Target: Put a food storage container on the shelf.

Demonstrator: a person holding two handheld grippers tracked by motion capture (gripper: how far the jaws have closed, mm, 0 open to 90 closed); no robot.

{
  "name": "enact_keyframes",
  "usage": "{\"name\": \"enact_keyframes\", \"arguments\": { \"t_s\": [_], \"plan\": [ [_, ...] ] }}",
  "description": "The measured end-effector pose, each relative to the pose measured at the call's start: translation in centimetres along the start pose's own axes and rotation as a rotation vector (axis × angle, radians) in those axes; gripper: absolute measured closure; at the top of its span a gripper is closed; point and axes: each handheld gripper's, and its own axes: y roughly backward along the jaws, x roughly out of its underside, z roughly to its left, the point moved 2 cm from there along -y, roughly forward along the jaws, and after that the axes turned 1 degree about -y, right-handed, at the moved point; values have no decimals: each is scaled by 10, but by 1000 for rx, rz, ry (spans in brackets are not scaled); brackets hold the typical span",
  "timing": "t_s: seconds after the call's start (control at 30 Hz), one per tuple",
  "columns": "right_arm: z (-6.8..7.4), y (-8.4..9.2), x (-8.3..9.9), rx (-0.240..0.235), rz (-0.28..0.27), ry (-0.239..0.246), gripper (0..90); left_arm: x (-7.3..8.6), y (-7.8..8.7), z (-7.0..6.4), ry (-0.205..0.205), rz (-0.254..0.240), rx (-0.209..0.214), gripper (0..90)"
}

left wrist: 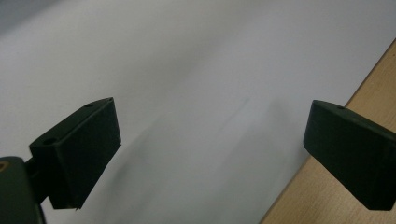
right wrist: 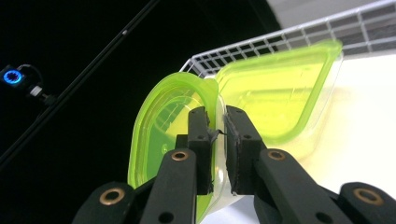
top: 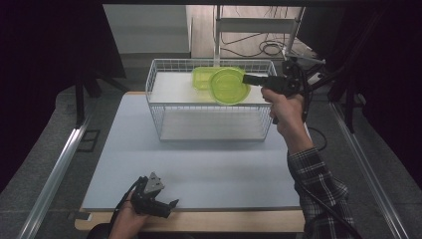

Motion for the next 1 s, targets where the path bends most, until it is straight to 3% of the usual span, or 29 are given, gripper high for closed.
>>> {"name": "enact_keyframes", "arguments": {
  "t_s": [0.43,1.0],
  "plan": [
    [-2,-20,-27,57,-60,-21,810,0,0,0,-6,2,2,39],
    [-9,-53,-40,105,-78,-50,809,1,0,1,-13,1,6,43]
  ]
}}
